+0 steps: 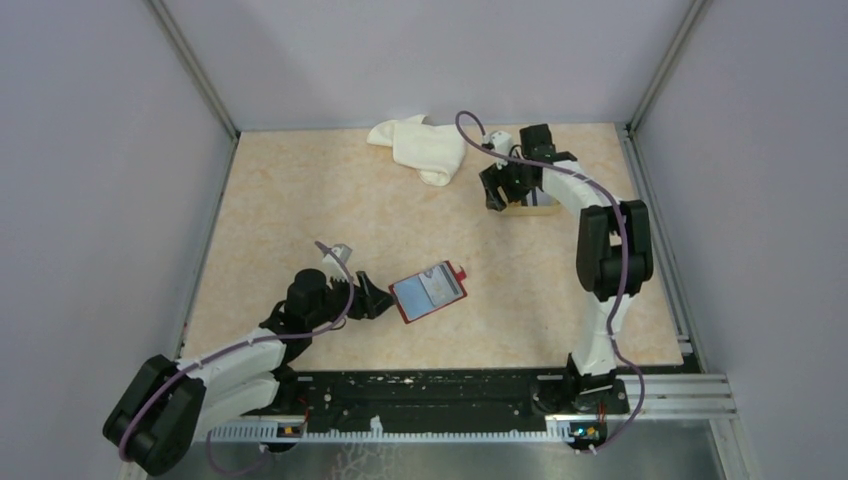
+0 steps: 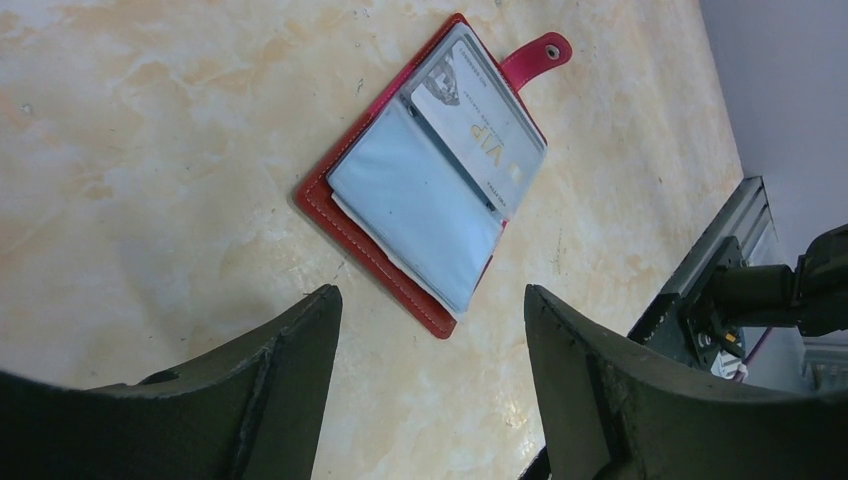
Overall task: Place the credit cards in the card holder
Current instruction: Adjust the storage box at the center of the board.
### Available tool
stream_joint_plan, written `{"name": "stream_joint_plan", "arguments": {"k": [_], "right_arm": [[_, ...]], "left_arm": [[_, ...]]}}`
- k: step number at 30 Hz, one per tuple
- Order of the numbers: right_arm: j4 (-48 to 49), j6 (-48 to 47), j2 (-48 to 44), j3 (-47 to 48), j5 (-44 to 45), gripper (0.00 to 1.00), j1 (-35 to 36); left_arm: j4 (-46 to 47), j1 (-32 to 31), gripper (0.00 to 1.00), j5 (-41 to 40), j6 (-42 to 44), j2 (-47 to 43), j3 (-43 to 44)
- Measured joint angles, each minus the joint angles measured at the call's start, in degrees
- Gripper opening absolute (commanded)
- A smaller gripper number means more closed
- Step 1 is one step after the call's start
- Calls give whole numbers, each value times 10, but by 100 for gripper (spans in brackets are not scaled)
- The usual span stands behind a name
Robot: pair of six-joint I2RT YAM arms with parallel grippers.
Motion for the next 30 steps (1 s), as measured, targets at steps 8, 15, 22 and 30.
{"name": "stream_joint_plan", "arguments": {"k": [8,15,22,30], "right_arm": [[-32,-20,26,-1,1,61,0],[-49,-50,-32,-108,4,59,0],[-92,-68,-152,-212,-25,61,0],[-115,-68,-206,-207,-94,61,-10]], "left_arm": [[23,0,73,12,-6,8,-2],[38,0,73,21,-10,17,-2],[54,0,73,33,-18,27,-2],[62,0,72,54,-24,41,-2]]}}
